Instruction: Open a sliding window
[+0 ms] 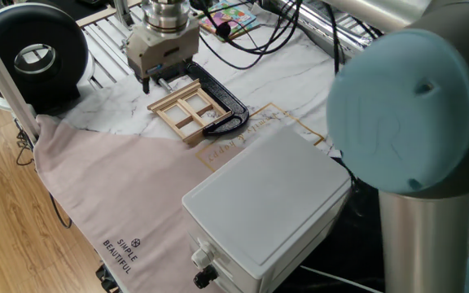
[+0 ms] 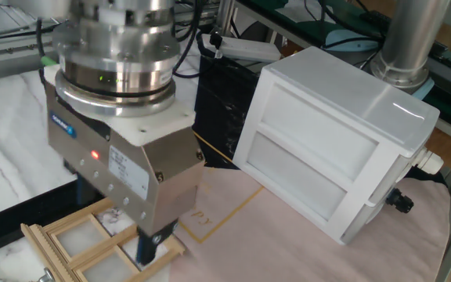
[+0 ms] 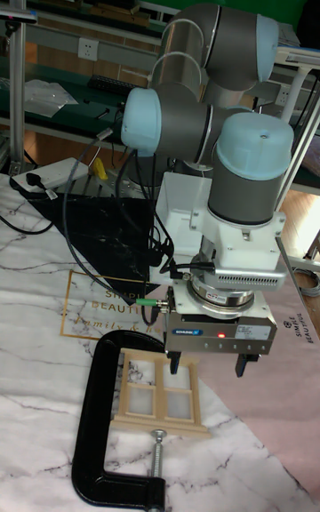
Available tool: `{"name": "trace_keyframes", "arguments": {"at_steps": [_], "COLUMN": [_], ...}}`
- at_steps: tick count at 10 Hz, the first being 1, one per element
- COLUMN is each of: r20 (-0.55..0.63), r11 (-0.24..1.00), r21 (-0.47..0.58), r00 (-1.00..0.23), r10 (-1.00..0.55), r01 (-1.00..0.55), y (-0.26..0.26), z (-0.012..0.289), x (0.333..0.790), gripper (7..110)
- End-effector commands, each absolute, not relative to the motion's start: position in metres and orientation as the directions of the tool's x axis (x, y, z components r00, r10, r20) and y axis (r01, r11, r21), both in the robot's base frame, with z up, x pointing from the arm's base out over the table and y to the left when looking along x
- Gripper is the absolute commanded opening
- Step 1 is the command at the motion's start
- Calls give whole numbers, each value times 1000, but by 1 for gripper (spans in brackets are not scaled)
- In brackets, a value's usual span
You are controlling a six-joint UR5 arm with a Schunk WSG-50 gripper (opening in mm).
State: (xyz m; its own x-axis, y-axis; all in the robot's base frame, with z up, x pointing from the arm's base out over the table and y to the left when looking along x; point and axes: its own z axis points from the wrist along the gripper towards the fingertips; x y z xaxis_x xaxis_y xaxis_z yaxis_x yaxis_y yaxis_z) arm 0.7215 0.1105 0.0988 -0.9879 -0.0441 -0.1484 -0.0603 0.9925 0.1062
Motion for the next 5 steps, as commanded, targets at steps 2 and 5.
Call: {"name": "trace_keyframes", "arguments": {"at_steps": [2,5], "r20": [-238,-197], "r11": [993,994], "r21": [70,76], "r00": [-968,-978], "r10": [-76,-64], "r01": [-95,-81], "y": [106,110], "z": [67,69], "x": [735,723], "gripper": [7,7]}}
